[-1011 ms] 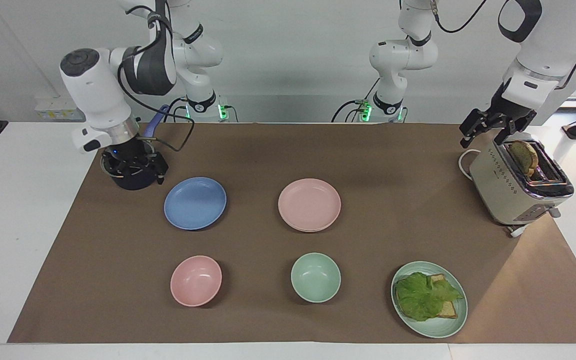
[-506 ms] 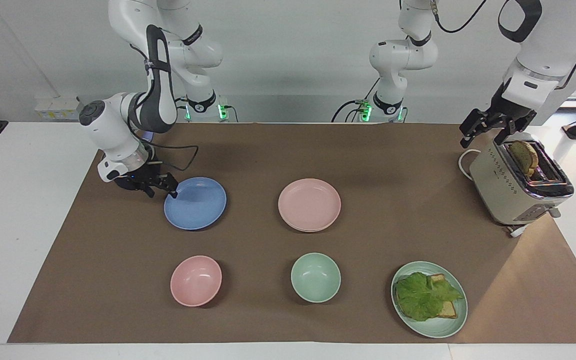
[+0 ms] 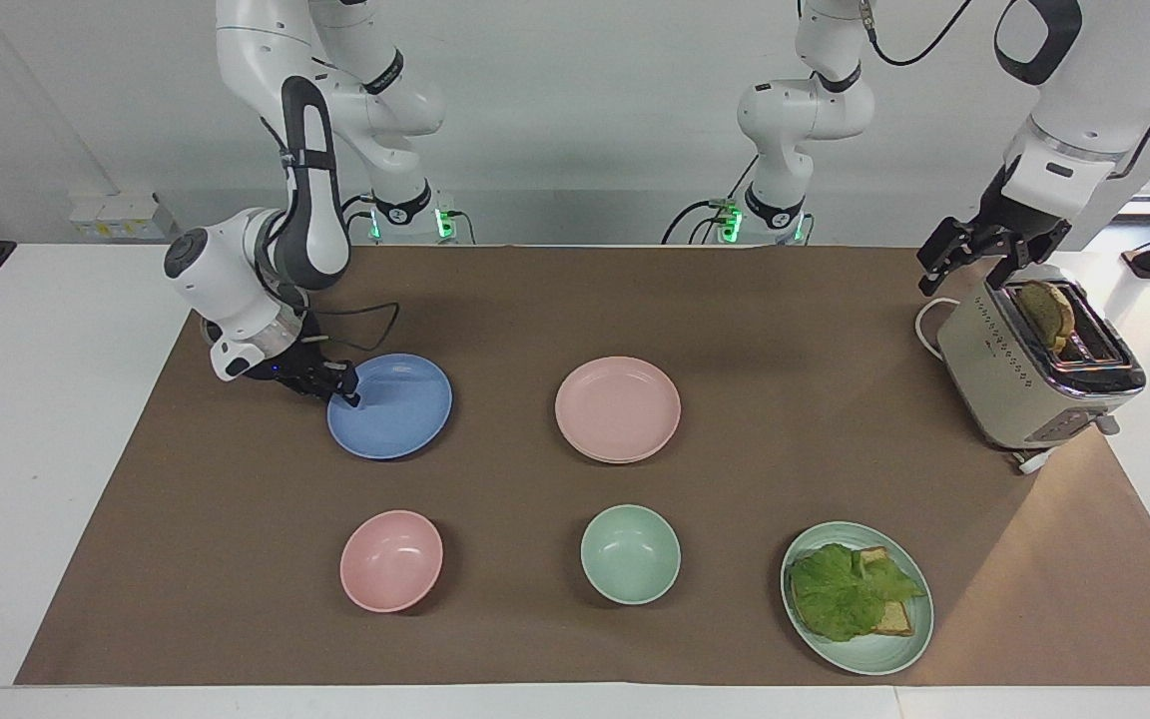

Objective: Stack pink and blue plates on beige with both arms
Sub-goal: 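Lift the blue plate with the right gripper and lower it onto the pink plate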

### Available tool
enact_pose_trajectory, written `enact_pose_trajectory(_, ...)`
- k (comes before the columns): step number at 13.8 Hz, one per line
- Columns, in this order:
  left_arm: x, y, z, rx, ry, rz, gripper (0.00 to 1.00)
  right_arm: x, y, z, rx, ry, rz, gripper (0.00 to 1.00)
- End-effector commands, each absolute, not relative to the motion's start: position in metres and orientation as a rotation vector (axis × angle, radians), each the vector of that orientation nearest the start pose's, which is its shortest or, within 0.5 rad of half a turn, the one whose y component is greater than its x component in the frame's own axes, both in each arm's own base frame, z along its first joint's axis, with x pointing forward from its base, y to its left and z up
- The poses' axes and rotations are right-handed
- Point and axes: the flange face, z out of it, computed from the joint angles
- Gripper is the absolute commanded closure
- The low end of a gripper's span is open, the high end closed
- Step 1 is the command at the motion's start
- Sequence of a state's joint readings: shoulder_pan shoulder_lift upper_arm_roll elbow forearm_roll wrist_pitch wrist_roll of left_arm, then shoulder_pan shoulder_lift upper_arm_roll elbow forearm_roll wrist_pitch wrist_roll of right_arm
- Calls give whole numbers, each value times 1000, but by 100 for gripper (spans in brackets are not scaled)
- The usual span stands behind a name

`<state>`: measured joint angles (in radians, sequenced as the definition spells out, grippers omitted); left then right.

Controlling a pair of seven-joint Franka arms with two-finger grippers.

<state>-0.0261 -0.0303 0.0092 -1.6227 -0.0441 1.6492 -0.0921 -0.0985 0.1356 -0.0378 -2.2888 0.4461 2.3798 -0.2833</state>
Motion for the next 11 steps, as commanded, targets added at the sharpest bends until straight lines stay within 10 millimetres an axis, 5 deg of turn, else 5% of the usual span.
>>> enact_pose_trajectory(1,547,-14,630,-3170,-116,-78,0,519,-69,292,-2812,250,-44,100)
enact_pose_trajectory(4,547,-13,630,-3170,-118,-78,0,528,-56,338,-2772,219,-32,100)
enact_pose_trajectory(6,547,-13,631,-3170,-118,-82,0,529,-28,371,-2740,241,21,100)
enact_pose_trajectory(8,547,-14,630,-3170,-116,-78,0,530,26,378,-2745,232,44,100)
enact_pose_trajectory(11,547,-14,631,-3170,-116,-82,0,528,143,382,-2762,322,-35,100)
